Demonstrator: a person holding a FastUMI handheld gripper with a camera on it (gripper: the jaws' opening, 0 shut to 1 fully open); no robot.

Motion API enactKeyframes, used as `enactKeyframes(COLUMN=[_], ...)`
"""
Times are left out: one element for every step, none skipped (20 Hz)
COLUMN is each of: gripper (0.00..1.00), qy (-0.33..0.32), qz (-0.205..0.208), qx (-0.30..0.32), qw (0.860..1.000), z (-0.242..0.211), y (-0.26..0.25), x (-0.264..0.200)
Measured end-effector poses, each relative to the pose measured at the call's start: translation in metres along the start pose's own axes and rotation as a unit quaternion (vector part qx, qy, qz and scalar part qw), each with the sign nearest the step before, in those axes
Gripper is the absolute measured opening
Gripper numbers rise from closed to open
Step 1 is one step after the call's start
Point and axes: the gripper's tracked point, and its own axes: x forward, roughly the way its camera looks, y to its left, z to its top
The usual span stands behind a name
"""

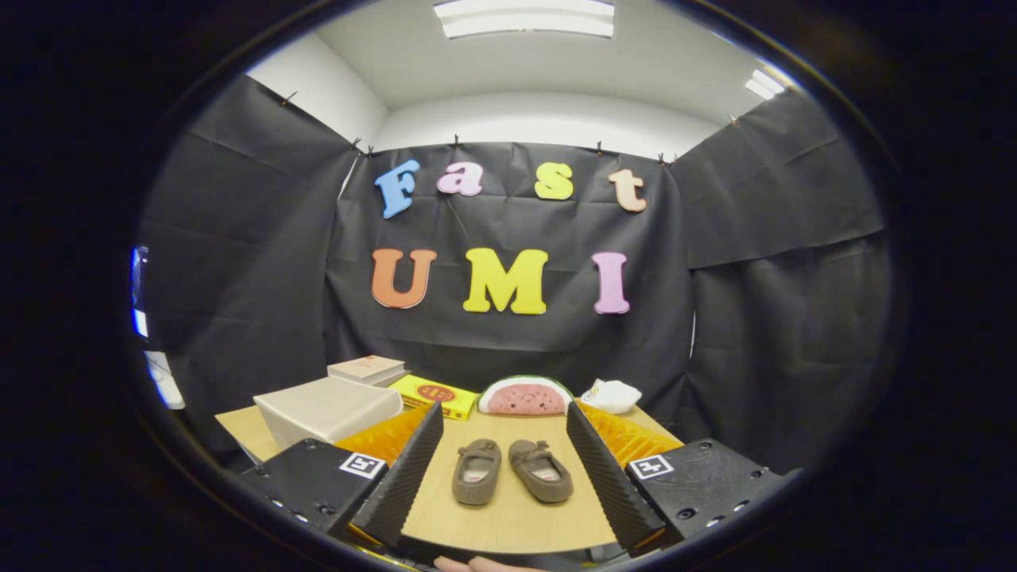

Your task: Open the storage box then place both shoes into the box .Put the left shoe in first, then the right shoe, with the right side of both shoes facing outward in a uniform manner.

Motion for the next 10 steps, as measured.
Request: enactKeyframes(gripper=[0.95,0.95,0.95,0.95,0.95,0.95,0.95,0.95,0.95,0.95], qy=[0.005,0.011,0.016,0.022,0.026,0.029,0.032,0.036,0.041,0.048], qz=[-0.001,-0.002,-0.001,0.0,-0.001,-0.003,-0.005,-0.005,-0.002,0.003], qx=[0.003,0.006,0.009,0.011,0.011,0.01,0.008,0.007,0.009,0.013], qw=[1.0,1.0,1.0,1.0,1.0,1.0,0.999,0.999,0.999,0.999], z=[-0.002,-0.004,-0.007,-0.01,-0.013,-0.015,-0.018,-0.021,-0.026,-0.03], y=[-0.001,-0.002,-0.002,-0.001,-0.002,-0.002,-0.002,-0.001,0.002,0.005], x=[0.006,0.012,0.018,0.025,0.032,0.04,0.047,0.055,0.063,0.072])
